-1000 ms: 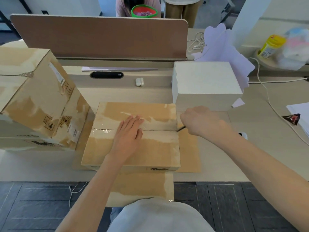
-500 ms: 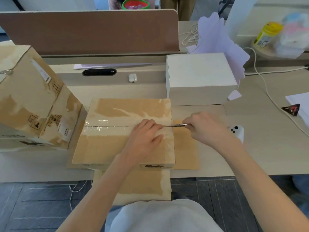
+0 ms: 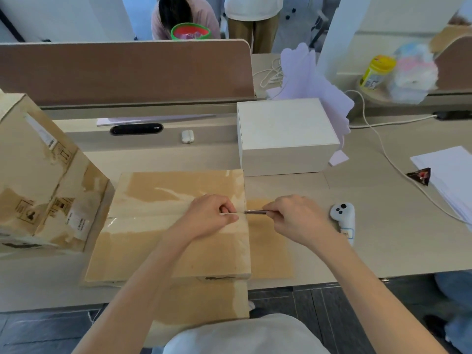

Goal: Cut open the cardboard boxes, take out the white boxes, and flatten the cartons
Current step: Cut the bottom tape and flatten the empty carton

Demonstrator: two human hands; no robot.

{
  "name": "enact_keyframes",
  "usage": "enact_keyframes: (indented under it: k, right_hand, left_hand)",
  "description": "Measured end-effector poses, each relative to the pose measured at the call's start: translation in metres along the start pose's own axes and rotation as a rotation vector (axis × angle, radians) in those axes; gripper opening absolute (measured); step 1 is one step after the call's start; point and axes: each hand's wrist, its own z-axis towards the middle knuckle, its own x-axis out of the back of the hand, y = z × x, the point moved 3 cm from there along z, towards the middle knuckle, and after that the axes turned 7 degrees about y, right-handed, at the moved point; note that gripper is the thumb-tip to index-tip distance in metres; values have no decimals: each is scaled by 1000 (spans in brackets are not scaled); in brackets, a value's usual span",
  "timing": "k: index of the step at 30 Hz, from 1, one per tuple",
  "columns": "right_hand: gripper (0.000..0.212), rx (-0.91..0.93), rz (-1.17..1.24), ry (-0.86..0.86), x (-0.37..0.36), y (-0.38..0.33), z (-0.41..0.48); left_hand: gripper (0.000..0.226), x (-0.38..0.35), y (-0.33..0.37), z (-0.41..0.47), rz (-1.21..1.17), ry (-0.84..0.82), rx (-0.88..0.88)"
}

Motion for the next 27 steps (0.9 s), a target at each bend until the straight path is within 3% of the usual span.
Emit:
enact_keyframes:
  k: [5,12,21,27]
  right_hand:
    - [44,-26,285,-94,-7,-3,-11]
    - [35,-145,597,-24,-21,3,-22]
    - [44,-57,373,23,-11,-12,-24]
    - [34,-41,264,12,-4,-32,-27]
  left_hand:
    - [9,-4,2,4,28,16,50]
    - [20,-5,-1,6,-4,18,74]
    - [21,-5,3,5,1,30,65]
    - [21,-8,3,5,34,35,58]
